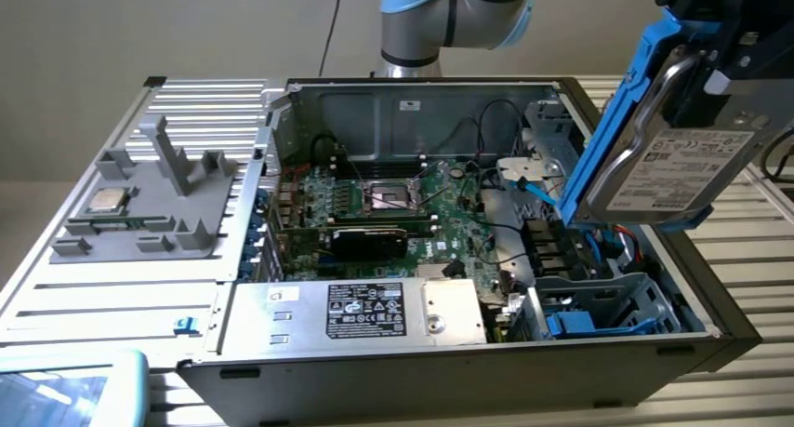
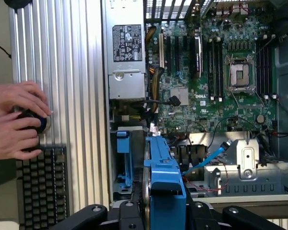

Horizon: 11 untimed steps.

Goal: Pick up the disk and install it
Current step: 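Insert the disk into the insertion slot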

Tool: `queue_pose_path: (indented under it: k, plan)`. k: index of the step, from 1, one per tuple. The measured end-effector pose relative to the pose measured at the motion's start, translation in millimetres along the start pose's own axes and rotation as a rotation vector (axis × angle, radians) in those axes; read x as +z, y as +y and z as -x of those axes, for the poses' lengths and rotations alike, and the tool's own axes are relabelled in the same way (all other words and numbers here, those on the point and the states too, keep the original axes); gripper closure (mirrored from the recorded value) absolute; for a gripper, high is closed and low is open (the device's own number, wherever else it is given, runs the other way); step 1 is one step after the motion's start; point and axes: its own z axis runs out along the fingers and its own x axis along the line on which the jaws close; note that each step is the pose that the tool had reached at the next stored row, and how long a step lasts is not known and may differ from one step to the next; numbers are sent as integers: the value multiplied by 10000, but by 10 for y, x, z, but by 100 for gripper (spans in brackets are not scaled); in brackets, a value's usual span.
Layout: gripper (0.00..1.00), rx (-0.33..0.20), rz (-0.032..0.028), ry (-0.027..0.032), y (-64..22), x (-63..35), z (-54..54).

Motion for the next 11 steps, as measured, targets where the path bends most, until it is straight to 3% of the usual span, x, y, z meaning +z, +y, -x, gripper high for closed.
queue_pose_path:
  k: [6,11]
  plan:
    - [62,0,0,-1,-6,60,-137]
    - [62,0,0,5,-5,151,-142]
